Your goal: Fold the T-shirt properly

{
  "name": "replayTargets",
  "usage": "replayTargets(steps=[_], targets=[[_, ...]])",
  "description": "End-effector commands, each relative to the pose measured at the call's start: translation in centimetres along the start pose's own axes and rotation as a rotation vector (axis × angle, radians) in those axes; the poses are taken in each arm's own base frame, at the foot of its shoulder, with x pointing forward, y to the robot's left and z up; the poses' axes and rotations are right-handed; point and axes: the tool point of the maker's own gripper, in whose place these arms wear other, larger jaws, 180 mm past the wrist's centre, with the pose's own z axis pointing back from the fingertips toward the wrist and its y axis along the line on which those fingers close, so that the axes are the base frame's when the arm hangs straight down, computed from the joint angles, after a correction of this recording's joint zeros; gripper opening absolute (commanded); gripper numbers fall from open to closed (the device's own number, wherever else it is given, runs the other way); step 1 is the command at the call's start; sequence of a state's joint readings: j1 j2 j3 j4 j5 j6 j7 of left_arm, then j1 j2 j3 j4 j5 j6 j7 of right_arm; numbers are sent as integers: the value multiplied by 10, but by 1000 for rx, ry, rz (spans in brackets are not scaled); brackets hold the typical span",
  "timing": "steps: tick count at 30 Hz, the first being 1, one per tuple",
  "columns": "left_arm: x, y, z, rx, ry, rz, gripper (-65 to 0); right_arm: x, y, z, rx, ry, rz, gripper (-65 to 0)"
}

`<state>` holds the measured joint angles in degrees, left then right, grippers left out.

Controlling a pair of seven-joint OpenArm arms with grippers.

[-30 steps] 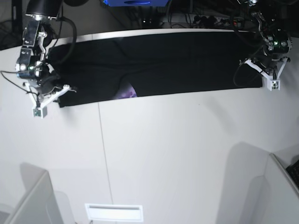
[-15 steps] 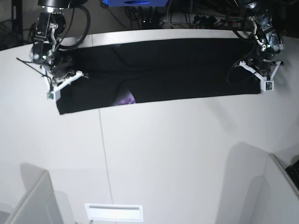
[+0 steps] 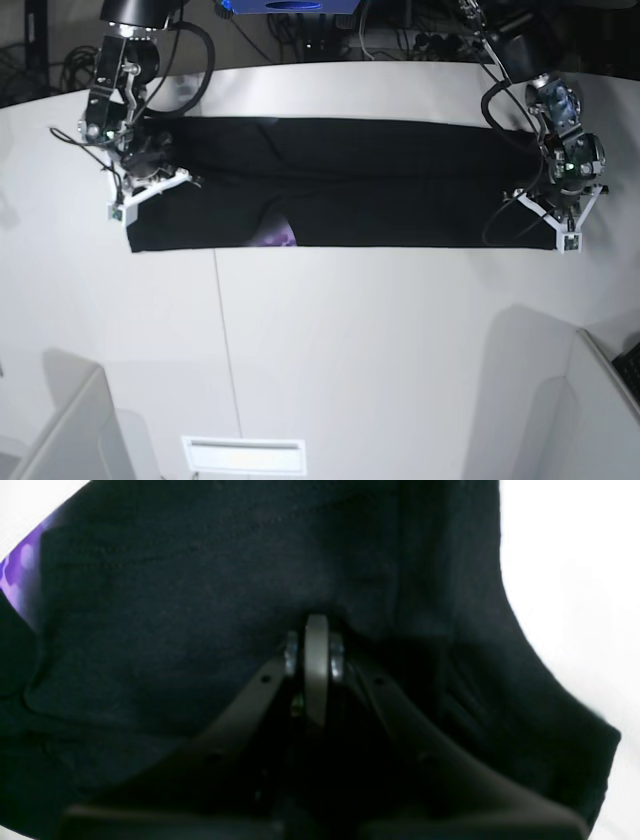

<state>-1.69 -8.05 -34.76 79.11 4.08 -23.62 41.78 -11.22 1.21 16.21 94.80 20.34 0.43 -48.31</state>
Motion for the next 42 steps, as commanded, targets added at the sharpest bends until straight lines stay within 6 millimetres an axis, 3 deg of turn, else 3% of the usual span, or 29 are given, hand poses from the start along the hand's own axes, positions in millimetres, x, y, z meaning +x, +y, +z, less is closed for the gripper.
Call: replayTargets(steps=[1, 5, 8, 11, 13, 16, 19, 22, 28, 32, 34, 36, 42], targets=[[1, 8, 2, 16, 18, -14, -650, -8, 0, 3, -4, 35, 4, -650], [15, 10, 5, 22, -13, -16, -650, 6, 10, 12, 14, -21, 13, -650], [26, 16, 19, 49, -16, -28, -650, 23, 17, 25, 27, -80, 29, -650], [51, 20, 41, 68, -72, -33, -650, 40, 25, 42, 42, -148, 51, -650], [60, 26, 60, 76, -105, -16, -650, 46, 42, 50, 75, -177, 89, -650], [77, 38, 93, 93, -183, 27, -650, 44, 55, 59, 104, -194, 123, -650], [73, 38, 117, 67, -207, 45, -650, 39, 66, 58, 128, -183, 143, -650], [53, 38, 125, -25, -203, 87, -650, 35, 68, 57, 134, -173, 149, -650], [22, 72, 140, -80, -216, 267, -640, 34, 66, 58, 129, -171, 152, -650], [7, 81, 129, -76, -170, 309, -267, 33, 66, 58, 130, -170, 153, -650], [-3, 84, 121, -82, -142, 340, -128, 33, 66, 58, 130, -170, 153, -650], [1, 84, 109, -96, -166, 357, -82, 33, 66, 58, 130, -170, 153, -650], [-7, 57, 63, -212, -138, 298, -82, 33, 67, 58, 131, -170, 152, -650]])
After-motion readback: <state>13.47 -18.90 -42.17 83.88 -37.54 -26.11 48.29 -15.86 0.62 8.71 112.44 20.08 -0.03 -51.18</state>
